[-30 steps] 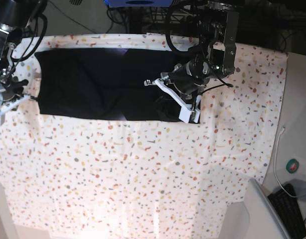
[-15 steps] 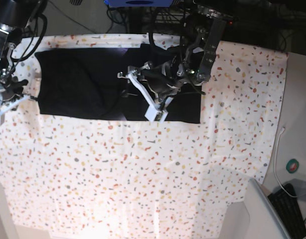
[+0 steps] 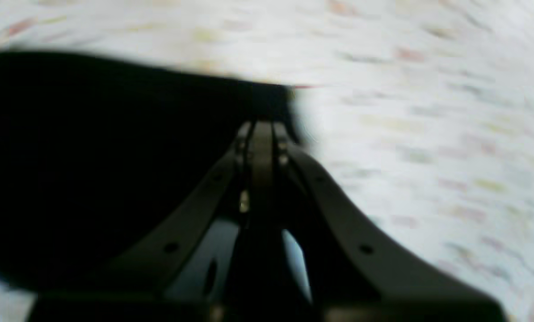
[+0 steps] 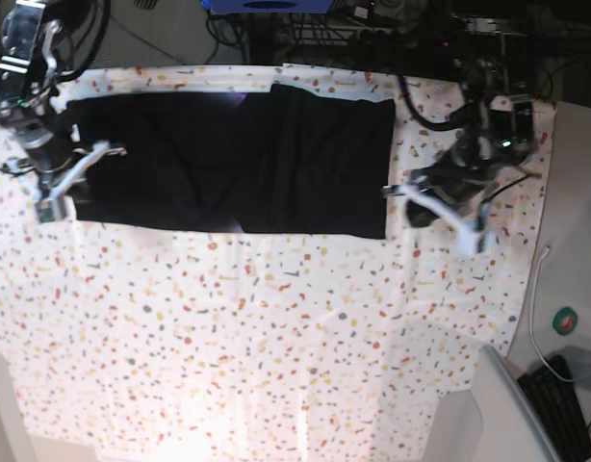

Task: Layout the t-shirt on the table in an organized manner, then fold the t-shirt properly
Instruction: 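Release the fold and raise the left gripper away, then move the right gripper over the folded shirt and grasp its end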

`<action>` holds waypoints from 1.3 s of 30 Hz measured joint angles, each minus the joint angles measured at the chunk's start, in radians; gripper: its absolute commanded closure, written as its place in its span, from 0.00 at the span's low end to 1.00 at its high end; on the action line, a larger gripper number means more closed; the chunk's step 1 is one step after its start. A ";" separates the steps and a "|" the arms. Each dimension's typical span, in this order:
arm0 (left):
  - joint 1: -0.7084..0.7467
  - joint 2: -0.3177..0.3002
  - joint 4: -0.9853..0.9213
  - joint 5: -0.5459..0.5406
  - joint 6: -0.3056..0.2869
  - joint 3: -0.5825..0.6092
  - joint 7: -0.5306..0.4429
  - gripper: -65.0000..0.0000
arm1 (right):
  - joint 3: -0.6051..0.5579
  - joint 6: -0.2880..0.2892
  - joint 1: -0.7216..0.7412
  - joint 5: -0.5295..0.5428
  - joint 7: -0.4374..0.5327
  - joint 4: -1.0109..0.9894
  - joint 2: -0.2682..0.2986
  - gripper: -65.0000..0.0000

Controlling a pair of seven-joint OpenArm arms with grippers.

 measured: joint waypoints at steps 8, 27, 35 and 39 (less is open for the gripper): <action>0.100 -0.143 -0.159 0.002 -0.170 -0.516 -0.011 1.00 | -0.454 0.020 -0.034 -0.012 -0.248 0.047 -0.005 0.68; 0.114 -0.080 -0.295 0.327 -0.505 -0.820 -0.135 1.00 | -0.625 0.009 0.054 -0.005 -0.295 -0.123 -0.063 0.48; 0.109 -0.079 -0.295 0.333 -0.505 -0.820 -0.135 1.00 | -0.627 0.013 0.070 -0.004 -0.294 -0.134 -0.084 0.49; 0.109 -0.079 -0.295 0.336 -0.505 -0.820 -0.135 1.00 | -0.627 0.013 0.090 -0.004 -0.296 -0.158 -0.085 0.56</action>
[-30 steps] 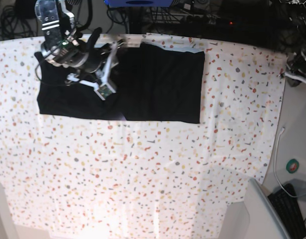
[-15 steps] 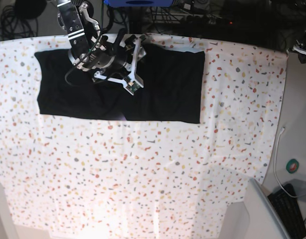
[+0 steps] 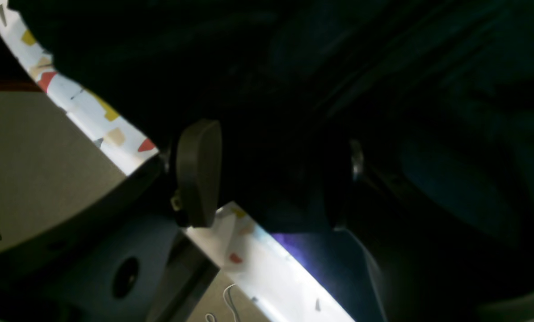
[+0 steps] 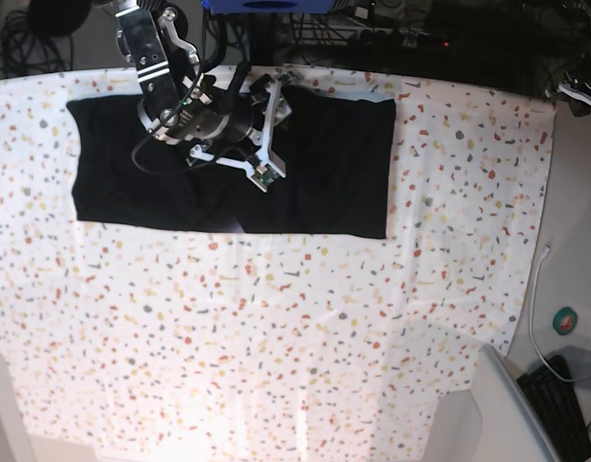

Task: Layout the t-shirt on the table in an organized manner, then fold the t-shirt properly
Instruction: 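Move the right gripper over the folded shirt and grasp its end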

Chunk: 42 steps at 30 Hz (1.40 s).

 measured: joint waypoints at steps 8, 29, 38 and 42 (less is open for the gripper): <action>0.004 0.000 0.000 0.000 0.000 0.000 0.000 1.00 | 0.003 -0.001 0.033 0.144 -0.006 -0.057 0.042 1.00; -0.003 0.000 -0.046 0.000 0.000 0.000 0.000 1.00 | 0.000 -0.002 0.073 0.155 -0.107 -0.006 0.099 1.00; -0.027 0.000 -0.046 0.000 0.003 0.000 0.000 1.00 | -0.003 -0.002 0.072 0.155 -0.107 -0.006 0.097 1.00; -0.025 0.000 -0.046 0.001 0.003 0.000 0.000 1.00 | -0.002 -0.002 0.044 0.156 -0.100 0.048 0.122 1.00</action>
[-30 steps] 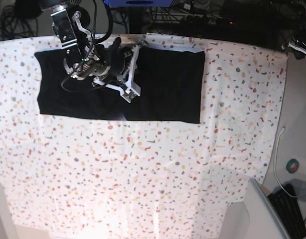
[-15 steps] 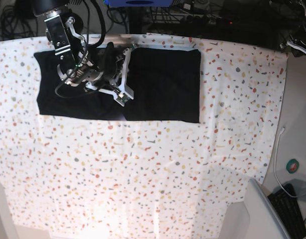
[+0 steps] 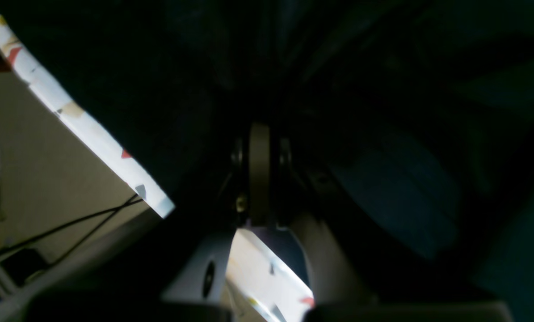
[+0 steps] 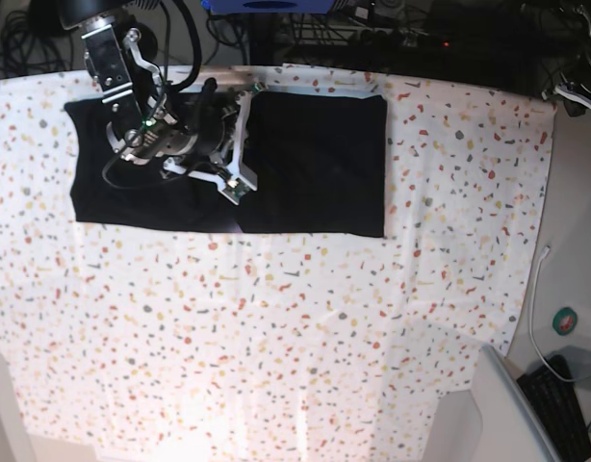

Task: Layout the t-shirt on the table in an organized manner, then fold the t-shirt properly
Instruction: 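Move the right gripper over the folded shirt and grasp its end, then press and smooth the folded shirt's end with the right gripper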

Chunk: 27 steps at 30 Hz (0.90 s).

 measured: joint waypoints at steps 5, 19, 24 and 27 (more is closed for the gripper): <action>0.000 0.000 0.000 0.000 0.000 0.000 0.000 1.00 | 0.004 -0.133 -0.037 0.002 -0.006 0.121 0.010 1.00; 0.000 0.000 0.000 -0.001 0.000 0.000 0.000 1.00 | 0.001 -0.210 -0.047 0.008 -0.095 0.138 0.029 0.73; 0.005 -0.003 0.000 0.000 0.000 0.035 -0.001 1.00 | 0.000 -0.211 -0.048 0.011 -0.111 0.140 0.004 0.65; 0.012 0.001 0.019 -0.001 -0.002 0.126 0.002 1.00 | 0.005 -0.211 -0.053 0.005 -0.085 0.182 0.005 0.66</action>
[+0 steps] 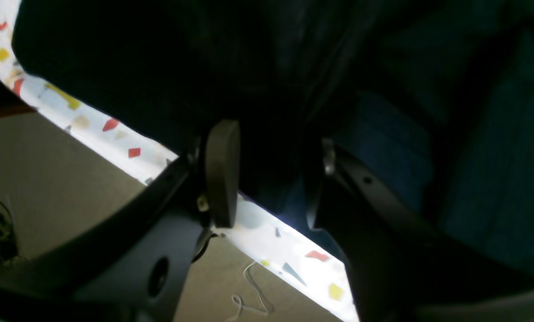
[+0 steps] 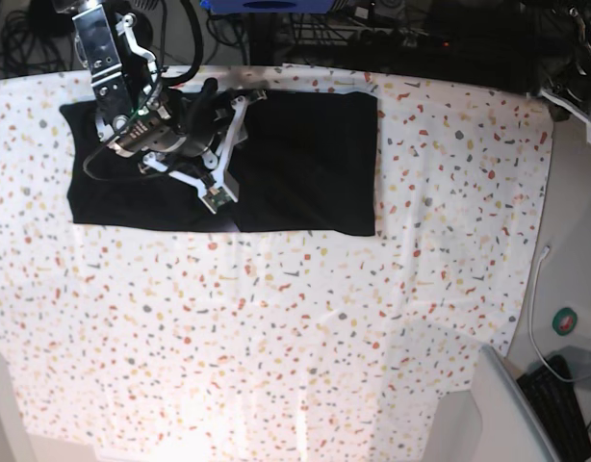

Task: Layout the t-shirt on the table in an organized manner, then fold the t-shirt properly
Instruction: 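Press and smooth the folded shirt's end with the right gripper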

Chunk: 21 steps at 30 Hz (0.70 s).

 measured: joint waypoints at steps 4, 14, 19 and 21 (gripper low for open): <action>-0.003 0.068 0.100 -0.008 -0.002 0.068 -0.011 1.00 | 0.001 -0.007 -0.033 0.002 0.122 0.114 0.002 0.66; -0.022 0.217 0.274 -0.006 0.001 0.535 -0.016 1.00 | -0.009 0.002 0.264 0.003 0.157 -0.301 -0.088 1.00; -0.071 0.225 0.156 0.001 0.074 0.600 -0.014 1.00 | -0.009 0.002 0.344 0.008 0.245 -0.503 -0.099 1.00; -0.082 0.216 0.095 0.006 0.096 0.598 -0.042 1.00 | -0.003 0.000 0.348 0.003 0.255 -0.535 -0.098 1.00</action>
